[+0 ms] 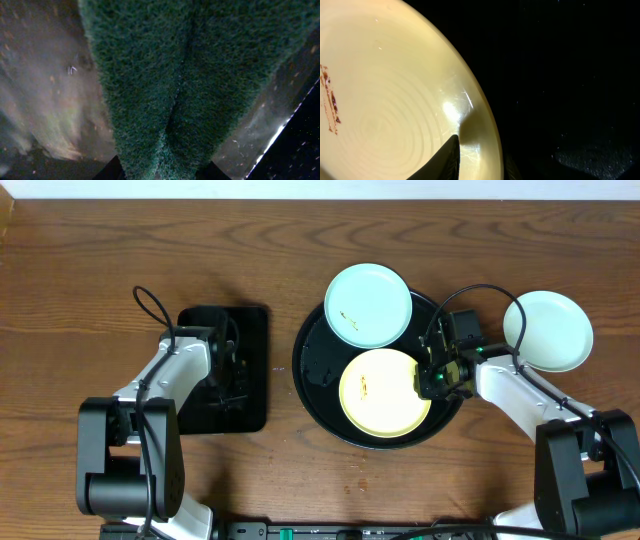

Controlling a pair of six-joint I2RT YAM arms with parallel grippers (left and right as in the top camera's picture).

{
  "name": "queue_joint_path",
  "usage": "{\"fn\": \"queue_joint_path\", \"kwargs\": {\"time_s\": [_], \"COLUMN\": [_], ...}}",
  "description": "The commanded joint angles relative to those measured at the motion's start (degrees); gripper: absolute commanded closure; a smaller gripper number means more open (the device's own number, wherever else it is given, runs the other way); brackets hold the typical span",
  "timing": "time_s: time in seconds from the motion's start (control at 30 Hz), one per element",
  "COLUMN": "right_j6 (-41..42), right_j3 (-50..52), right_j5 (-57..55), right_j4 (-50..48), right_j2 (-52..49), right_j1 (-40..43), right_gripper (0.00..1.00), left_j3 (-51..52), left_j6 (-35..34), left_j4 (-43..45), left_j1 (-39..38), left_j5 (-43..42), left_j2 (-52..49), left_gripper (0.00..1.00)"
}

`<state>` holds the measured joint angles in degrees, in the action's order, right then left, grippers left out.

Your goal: Clean dirty plates on tray and stack at the side

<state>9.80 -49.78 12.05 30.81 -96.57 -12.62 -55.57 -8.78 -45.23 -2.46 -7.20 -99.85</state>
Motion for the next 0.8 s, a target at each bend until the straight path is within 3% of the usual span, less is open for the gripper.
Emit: {"fn": "queue_joint_path", "kwargs": {"time_s": [0.0, 0.07, 0.13, 0.27, 0.5, 0.77], "right_j6": [-0.44, -0.44, -0.44, -0.44, -0.44, -0.44], "right_j3": [0.87, 0.87, 0.87, 0.87, 0.87, 0.87], "right_j5": [-1.05, -1.03, -1.05, -1.05, -1.05, -1.05], "right_j4": [0.02, 0.04, 0.02, 0.02, 0.02, 0.04], "right_j2": [-0.11, -0.11, -0.11, -0.11, -0.11, -0.11], "right_j1": [-0.66, -0.66, -0.66, -0.66, -0.66, -0.66], "right_gripper": [0.74, 0.74, 0.74, 0.74, 0.74, 0.74], "left_j3": [0.59, 0.59, 0.55, -2.08, -6.34, -1.14], "left_j6": [0.31, 0.31, 0.31, 0.33, 0.33, 0.31], "left_j4": [-2.32, -3.56, -3.54, -4.37, -2.58, 4.5], "left_j1": [-0.09, -0.11, -0.09, -0.09, -0.09, -0.09], "left_j5": [0.11, 0.11, 0.13, 0.15, 1.97, 3.8], "left_j2": [0.52, 0.52, 0.55, 0.7, 1.81, 1.75], "left_gripper": [0.7, 0.66, 0.48, 0.34, 0.33, 0.32]}}
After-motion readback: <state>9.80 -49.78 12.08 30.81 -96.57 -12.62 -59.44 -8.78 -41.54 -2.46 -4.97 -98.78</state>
